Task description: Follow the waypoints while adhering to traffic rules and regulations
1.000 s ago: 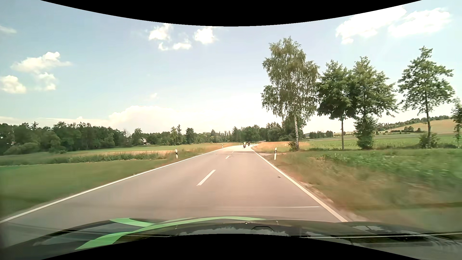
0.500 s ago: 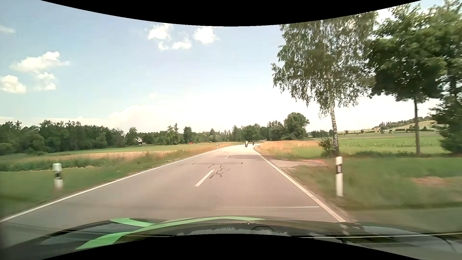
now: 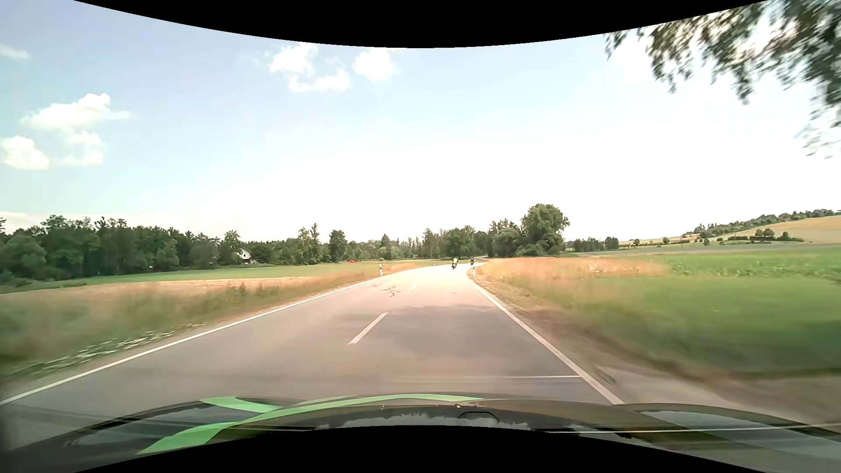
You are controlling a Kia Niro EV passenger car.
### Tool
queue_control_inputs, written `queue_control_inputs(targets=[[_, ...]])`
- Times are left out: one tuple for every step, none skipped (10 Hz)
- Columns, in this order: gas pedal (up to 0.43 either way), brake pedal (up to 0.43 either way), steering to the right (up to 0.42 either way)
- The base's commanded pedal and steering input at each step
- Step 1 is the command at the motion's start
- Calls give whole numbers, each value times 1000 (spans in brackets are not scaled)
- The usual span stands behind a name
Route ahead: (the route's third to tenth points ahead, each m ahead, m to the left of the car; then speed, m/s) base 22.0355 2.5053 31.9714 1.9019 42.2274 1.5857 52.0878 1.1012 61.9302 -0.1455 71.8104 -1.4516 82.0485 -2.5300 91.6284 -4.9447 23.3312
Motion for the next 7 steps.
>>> queue_control_inputs(targets=[[169,0,-2],[98,0,-2],[87,0,-1],[87,0,-1],[87,0,1],[98,0,3],[130,0,3]])
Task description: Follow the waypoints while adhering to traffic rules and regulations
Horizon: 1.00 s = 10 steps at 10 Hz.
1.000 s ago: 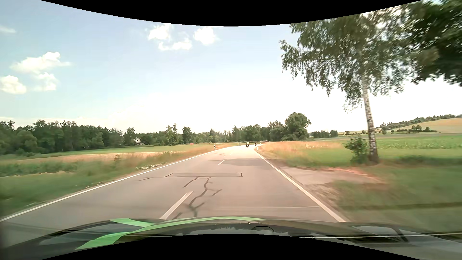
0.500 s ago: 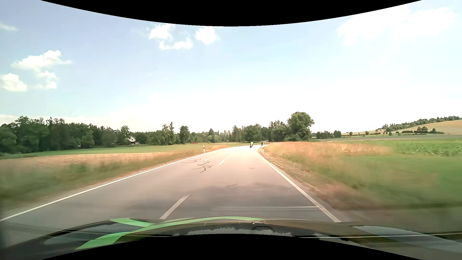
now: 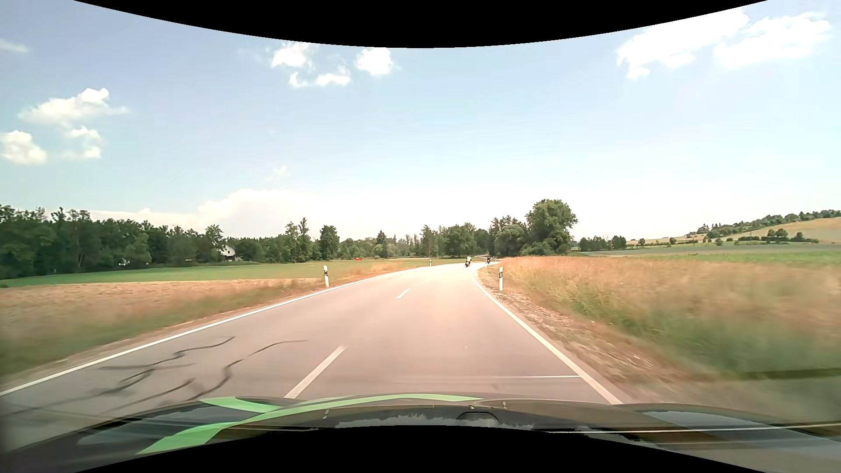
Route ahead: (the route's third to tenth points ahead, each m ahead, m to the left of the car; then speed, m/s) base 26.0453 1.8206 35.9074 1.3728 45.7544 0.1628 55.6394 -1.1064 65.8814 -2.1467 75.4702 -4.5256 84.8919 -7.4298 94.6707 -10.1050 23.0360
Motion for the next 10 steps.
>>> queue_control_inputs(targets=[[157,0,3],[197,0,5],[220,0,10],[240,0,10],[248,0,11],[287,0,12],[287,0,16],[287,0,17],[260,0,17],[248,0,18]])
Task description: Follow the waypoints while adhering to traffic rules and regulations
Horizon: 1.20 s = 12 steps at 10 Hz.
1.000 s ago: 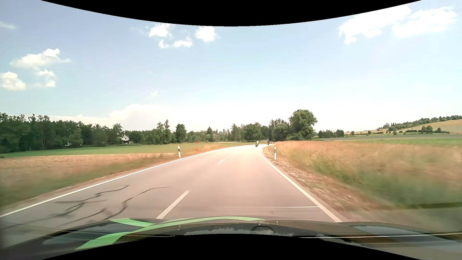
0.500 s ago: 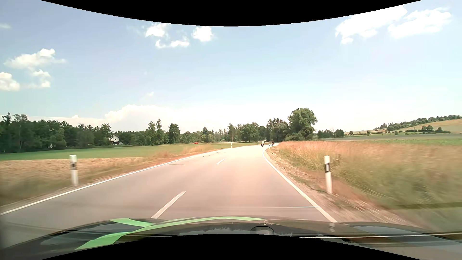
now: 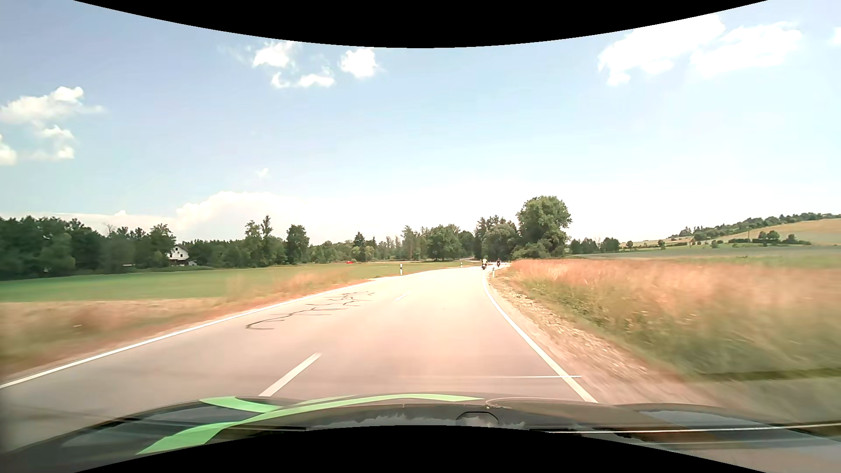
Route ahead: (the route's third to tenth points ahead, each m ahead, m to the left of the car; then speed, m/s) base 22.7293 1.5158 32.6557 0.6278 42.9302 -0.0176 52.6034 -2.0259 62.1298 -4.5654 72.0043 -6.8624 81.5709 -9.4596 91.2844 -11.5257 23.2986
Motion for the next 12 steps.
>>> queue_control_inputs(targets=[[248,0,19],[228,0,21],[209,0,21],[209,0,21],[209,0,21],[220,0,21],[220,0,21],[209,0,21],[189,0,21],[189,0,21],[177,0,21],[150,0,21]])
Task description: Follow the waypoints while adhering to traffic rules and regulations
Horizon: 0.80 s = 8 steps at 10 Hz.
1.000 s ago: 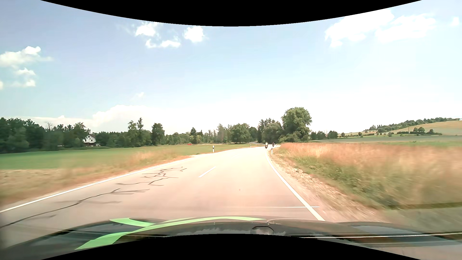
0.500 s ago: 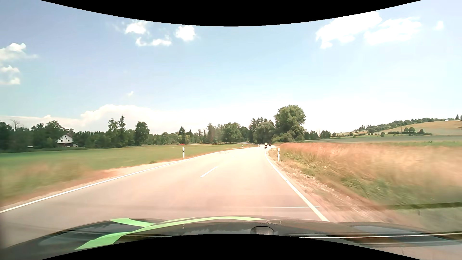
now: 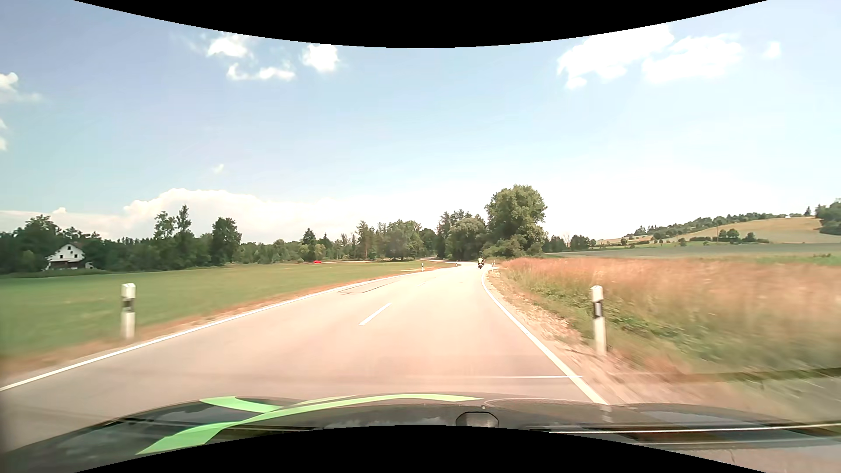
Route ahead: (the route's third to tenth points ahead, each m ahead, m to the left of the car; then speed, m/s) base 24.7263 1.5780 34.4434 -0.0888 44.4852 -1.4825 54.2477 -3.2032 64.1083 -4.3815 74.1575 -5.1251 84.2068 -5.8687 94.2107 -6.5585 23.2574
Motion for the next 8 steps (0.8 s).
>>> queue_control_inputs(targets=[[130,0,20],[130,0,21],[130,0,20],[130,0,21],[130,0,21],[130,0,21],[130,0,20],[130,0,21]])
